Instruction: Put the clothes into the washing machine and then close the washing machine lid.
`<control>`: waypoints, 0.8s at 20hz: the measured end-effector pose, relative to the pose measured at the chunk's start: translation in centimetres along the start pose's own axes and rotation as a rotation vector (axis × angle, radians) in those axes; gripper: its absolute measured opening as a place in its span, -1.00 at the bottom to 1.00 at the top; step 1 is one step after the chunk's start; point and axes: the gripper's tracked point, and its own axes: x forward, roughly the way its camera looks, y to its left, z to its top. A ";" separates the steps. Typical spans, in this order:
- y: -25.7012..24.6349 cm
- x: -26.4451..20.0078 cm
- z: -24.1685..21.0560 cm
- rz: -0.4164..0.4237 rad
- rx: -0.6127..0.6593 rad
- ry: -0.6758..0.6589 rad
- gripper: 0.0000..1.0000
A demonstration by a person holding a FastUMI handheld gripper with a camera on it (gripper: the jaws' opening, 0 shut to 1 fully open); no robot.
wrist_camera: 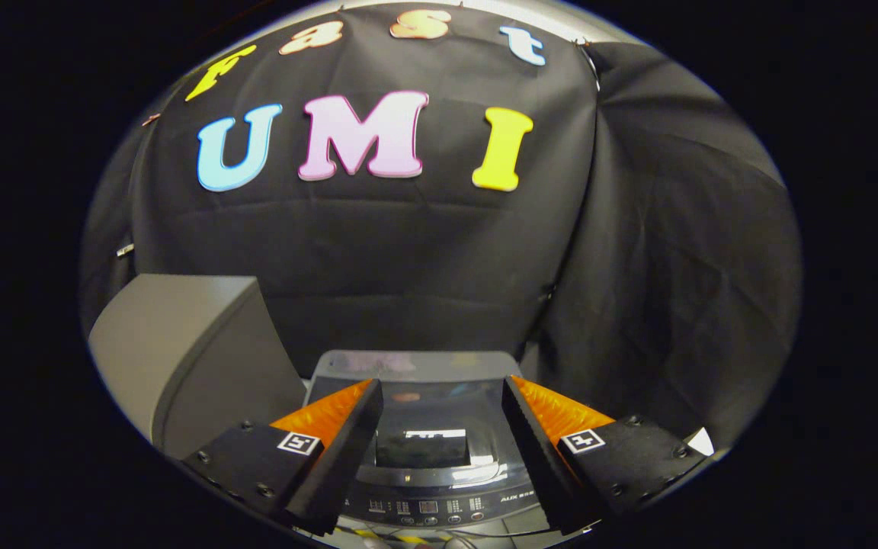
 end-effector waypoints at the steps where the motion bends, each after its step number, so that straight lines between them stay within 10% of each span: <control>1: 0.5 -0.9 1.1 0.011 0.004 -0.045 0.97; 16: 1.4 -10.0 11.3 0.101 0.052 -0.389 0.96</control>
